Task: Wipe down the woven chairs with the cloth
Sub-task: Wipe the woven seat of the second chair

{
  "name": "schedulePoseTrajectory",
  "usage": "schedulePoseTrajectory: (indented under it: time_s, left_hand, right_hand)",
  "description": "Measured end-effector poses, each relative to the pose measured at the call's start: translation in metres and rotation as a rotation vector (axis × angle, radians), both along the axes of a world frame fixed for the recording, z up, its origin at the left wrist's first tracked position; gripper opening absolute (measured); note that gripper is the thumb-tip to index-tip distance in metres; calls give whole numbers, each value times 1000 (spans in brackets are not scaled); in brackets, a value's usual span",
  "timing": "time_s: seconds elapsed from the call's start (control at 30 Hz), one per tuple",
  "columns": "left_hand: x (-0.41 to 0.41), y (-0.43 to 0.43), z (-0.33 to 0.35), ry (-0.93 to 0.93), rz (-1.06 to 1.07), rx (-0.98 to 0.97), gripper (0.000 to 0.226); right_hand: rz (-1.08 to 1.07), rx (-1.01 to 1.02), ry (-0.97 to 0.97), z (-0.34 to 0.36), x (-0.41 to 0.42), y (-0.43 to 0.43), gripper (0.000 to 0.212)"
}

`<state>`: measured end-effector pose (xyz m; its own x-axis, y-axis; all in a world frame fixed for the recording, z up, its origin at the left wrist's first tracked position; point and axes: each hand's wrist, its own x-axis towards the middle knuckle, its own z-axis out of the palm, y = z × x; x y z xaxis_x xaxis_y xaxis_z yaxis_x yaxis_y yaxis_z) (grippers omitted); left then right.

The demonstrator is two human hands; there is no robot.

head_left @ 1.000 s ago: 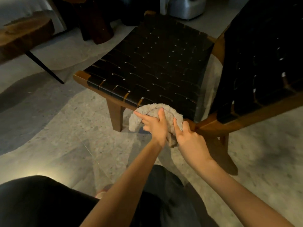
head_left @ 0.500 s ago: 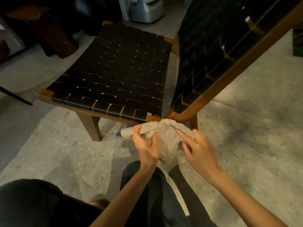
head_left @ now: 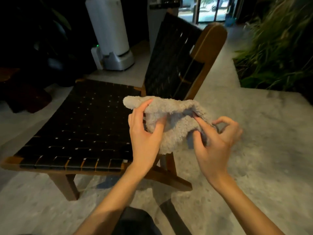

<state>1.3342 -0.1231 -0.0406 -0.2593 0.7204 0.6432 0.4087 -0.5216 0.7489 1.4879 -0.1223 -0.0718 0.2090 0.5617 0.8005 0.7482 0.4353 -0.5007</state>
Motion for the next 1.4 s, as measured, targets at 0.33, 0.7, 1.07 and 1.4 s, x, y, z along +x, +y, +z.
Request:
schedulePoseTrajectory:
  time_s: [0.33, 0.7, 1.07, 1.4]
  left_hand:
    - [43, 45, 107, -107, -167, 78, 48]
    - [42, 57, 101, -142, -312, 49, 20]
    - [-9, 38, 8, -98, -279, -93, 30]
    - [-61, 13, -104, 58, -66, -298, 42]
  right_hand:
    - [97, 231, 168, 110, 4, 36, 43]
    - [103, 336, 168, 100, -3, 58, 33]
    - [243, 200, 187, -2, -27, 51, 32]
    - [383, -90, 284, -107, -61, 30, 17]
